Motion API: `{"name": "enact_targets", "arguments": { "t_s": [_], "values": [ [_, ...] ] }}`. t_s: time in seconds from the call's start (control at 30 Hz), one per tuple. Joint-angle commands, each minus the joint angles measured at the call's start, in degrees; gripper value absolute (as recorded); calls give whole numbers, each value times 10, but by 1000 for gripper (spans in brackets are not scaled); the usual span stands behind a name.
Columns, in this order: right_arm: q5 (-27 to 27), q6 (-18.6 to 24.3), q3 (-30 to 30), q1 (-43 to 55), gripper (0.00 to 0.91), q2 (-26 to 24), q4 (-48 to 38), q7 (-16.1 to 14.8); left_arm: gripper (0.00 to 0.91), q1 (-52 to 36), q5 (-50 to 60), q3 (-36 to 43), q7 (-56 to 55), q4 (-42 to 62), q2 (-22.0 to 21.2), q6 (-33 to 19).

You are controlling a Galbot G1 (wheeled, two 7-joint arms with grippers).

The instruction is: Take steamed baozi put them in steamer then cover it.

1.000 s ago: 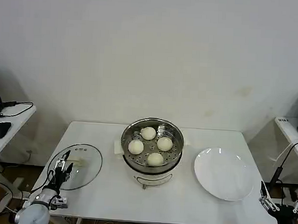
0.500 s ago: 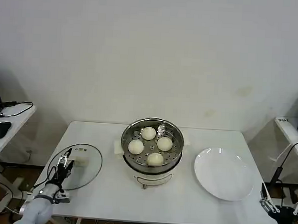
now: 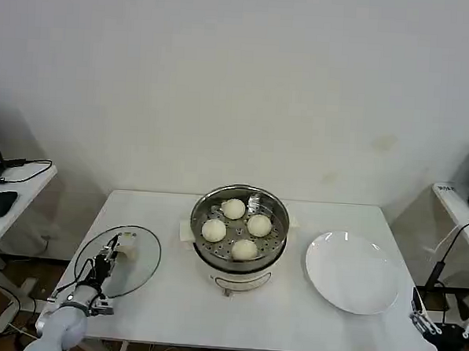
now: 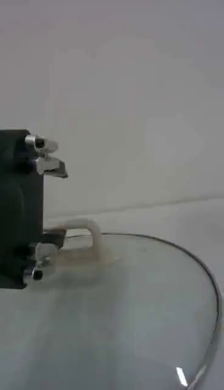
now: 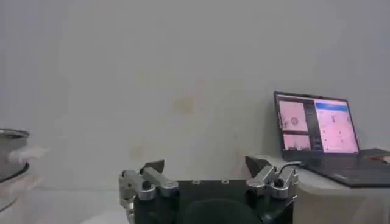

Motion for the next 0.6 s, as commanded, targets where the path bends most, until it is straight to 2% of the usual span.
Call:
{"name": "enact_targets", "arguments": {
  "t_s": [0.03,0.33,0.6],
  "values": [
    [0,0,0,1,907,1,0,0,0,-10,10,-3,-10,14,-6,-6],
    [-3,-2,-3,3,907,-2,3,0,0,12,13,-32,-56,-27,-18,-4],
    [-10,0,-19,9,907,-7,5,0,0,90,-67,-66,-54,-180,4,80]
  ]
}}
